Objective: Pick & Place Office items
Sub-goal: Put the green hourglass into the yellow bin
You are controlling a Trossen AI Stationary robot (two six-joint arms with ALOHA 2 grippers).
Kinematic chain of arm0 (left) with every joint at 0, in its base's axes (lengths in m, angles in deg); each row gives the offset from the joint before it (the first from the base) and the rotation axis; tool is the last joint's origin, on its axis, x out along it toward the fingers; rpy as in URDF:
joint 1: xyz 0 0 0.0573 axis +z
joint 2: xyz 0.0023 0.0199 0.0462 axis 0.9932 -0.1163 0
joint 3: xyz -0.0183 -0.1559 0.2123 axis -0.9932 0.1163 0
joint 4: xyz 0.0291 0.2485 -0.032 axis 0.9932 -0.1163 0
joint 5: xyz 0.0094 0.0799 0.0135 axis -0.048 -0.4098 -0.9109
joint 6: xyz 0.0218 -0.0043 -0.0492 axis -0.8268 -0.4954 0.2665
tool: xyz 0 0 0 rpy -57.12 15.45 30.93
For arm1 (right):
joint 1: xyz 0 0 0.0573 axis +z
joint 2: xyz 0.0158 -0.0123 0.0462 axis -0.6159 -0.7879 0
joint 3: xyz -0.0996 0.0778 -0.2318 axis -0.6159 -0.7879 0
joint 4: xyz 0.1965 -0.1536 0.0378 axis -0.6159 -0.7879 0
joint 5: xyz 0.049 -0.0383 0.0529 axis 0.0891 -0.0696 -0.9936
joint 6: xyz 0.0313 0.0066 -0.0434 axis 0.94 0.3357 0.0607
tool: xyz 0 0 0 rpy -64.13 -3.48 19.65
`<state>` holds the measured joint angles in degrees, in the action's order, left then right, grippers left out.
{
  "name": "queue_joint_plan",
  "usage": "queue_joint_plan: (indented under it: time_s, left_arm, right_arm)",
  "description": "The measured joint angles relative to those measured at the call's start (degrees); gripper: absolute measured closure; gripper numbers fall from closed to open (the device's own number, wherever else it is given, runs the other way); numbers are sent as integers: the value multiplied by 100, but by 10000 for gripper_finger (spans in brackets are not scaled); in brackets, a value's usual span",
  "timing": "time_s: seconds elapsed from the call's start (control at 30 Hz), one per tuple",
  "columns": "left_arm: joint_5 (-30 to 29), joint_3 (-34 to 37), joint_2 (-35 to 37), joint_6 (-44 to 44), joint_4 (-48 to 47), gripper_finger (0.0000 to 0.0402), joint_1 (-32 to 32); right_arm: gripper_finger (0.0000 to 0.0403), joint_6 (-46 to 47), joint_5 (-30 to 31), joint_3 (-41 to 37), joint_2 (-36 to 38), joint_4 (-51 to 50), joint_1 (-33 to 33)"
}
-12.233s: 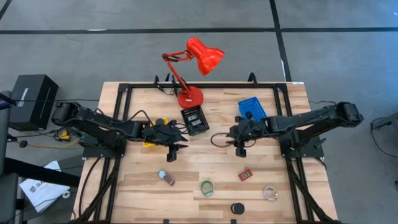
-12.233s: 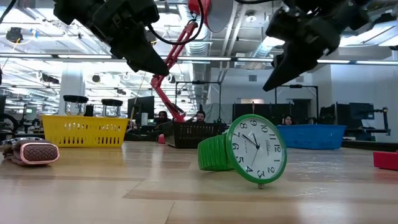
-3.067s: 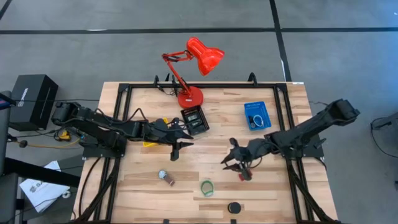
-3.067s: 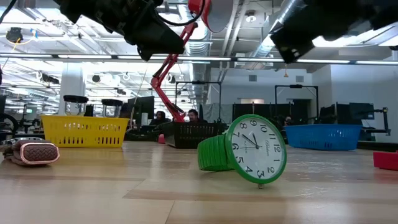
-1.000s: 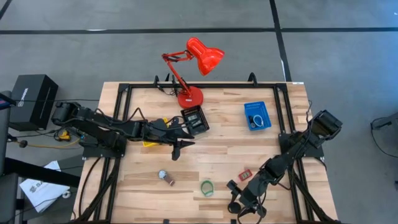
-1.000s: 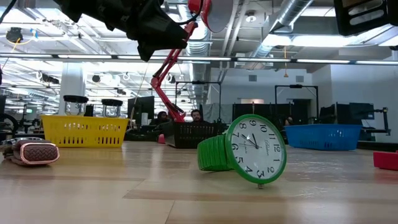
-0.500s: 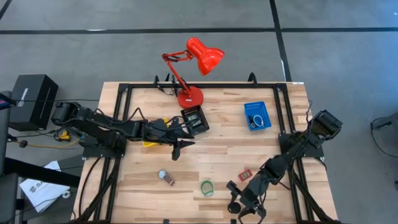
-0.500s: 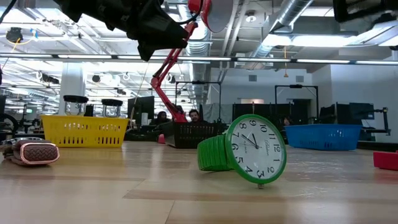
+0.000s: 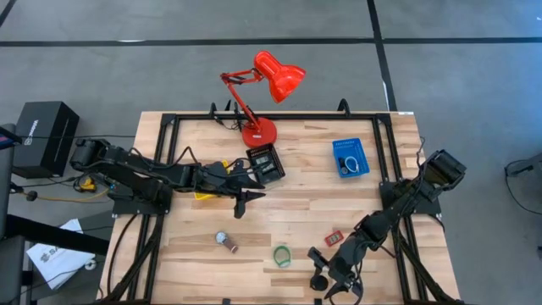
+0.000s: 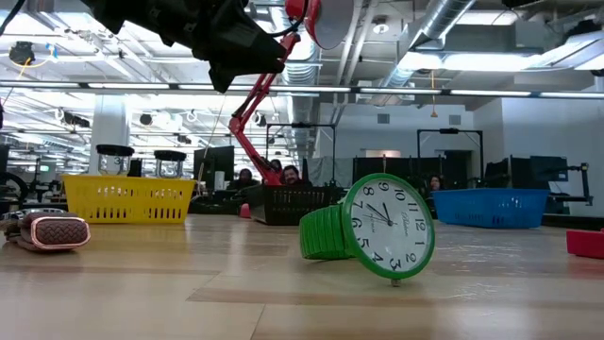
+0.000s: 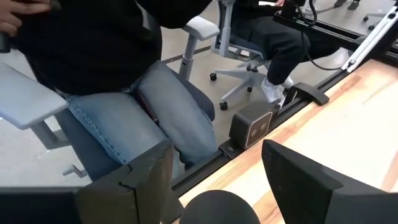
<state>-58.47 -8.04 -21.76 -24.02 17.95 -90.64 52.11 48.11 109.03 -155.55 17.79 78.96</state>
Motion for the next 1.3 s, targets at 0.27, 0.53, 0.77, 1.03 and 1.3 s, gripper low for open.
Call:
queue_joint_plan:
  time_s: [0.27, 0.53, 0.77, 1.03, 1.3]
  left_arm:
    - [0, 0, 0, 0, 0, 291, -1]
    - [0, 0, 0, 0, -1, 291, -2]
    - [0, 0, 0, 0, 0, 291, 0]
    - [0, 0, 0, 1, -2, 291, -2]
    - [0, 0, 0, 0, 0, 292, -2]
  right_arm:
    - [138, 109, 0, 0, 0, -24, -100]
    - [137, 508, 7, 0, -216, -1, -91]
    - [137, 508, 30, -2, -275, -118, -78]
    - [137, 510, 42, -2, -273, -224, -45]
    - [137, 744, 42, 0, -368, -313, -47]
